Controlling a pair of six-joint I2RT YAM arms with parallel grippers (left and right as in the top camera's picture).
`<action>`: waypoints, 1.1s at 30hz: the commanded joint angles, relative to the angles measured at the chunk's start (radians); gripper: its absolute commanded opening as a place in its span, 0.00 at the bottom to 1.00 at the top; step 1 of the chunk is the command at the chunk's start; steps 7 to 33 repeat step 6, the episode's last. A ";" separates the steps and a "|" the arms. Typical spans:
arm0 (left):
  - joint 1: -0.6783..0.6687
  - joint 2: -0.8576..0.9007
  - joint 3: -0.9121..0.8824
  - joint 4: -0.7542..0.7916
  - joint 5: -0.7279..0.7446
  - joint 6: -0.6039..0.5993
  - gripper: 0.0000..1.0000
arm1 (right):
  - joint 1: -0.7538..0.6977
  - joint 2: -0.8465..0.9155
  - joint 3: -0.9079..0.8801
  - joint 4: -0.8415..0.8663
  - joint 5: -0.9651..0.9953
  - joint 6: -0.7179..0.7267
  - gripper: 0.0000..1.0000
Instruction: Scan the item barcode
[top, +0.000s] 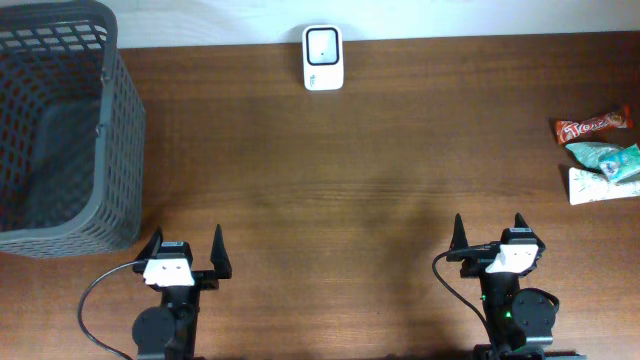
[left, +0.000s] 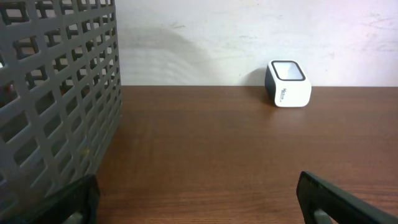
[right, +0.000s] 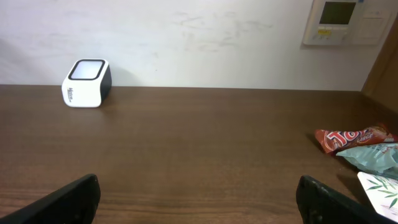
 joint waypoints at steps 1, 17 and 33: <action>-0.005 -0.007 -0.006 -0.001 -0.007 0.016 0.99 | -0.006 -0.008 -0.008 -0.004 0.002 0.002 0.99; -0.005 -0.007 -0.006 -0.001 -0.007 0.016 0.99 | -0.006 -0.008 -0.008 -0.004 0.002 0.002 0.99; -0.005 -0.007 -0.006 -0.001 -0.007 0.016 0.99 | -0.006 -0.008 -0.008 -0.004 0.002 0.002 0.99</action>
